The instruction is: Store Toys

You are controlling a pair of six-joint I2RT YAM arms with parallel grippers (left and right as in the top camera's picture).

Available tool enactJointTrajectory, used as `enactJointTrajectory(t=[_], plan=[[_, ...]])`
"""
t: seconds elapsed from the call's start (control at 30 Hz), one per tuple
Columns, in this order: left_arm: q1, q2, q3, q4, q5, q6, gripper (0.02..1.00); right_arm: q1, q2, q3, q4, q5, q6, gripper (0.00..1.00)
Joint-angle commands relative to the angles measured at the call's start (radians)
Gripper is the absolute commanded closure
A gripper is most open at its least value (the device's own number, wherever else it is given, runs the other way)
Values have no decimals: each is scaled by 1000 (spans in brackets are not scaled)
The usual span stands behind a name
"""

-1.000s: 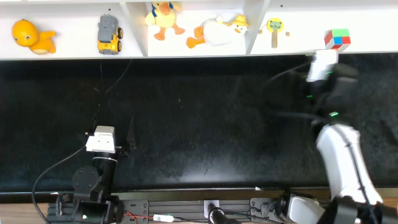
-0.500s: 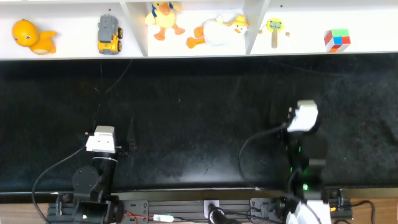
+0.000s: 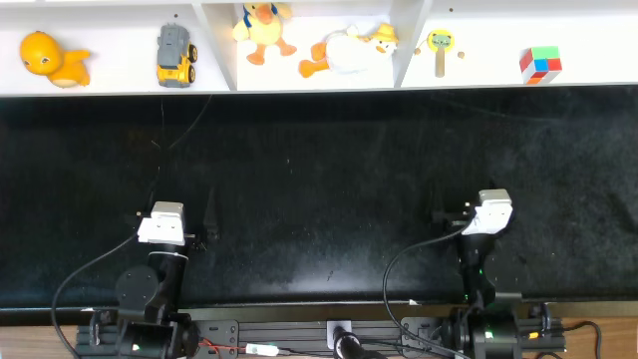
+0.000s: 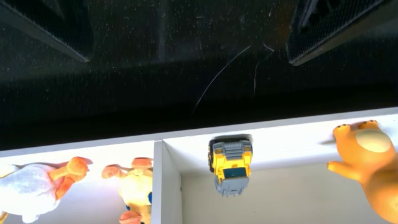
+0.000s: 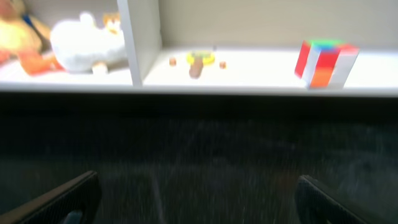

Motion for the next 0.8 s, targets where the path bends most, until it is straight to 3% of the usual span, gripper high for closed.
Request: enactJointTrajectory(t=[0.03,0.8], plan=[[-4,-12,-4,0,-8,-10,20,-44,-116,-13,3,7,7,5],[-4,-12,-4,0,-8,-10,23,-81,-122,-14,5,16,7,3]])
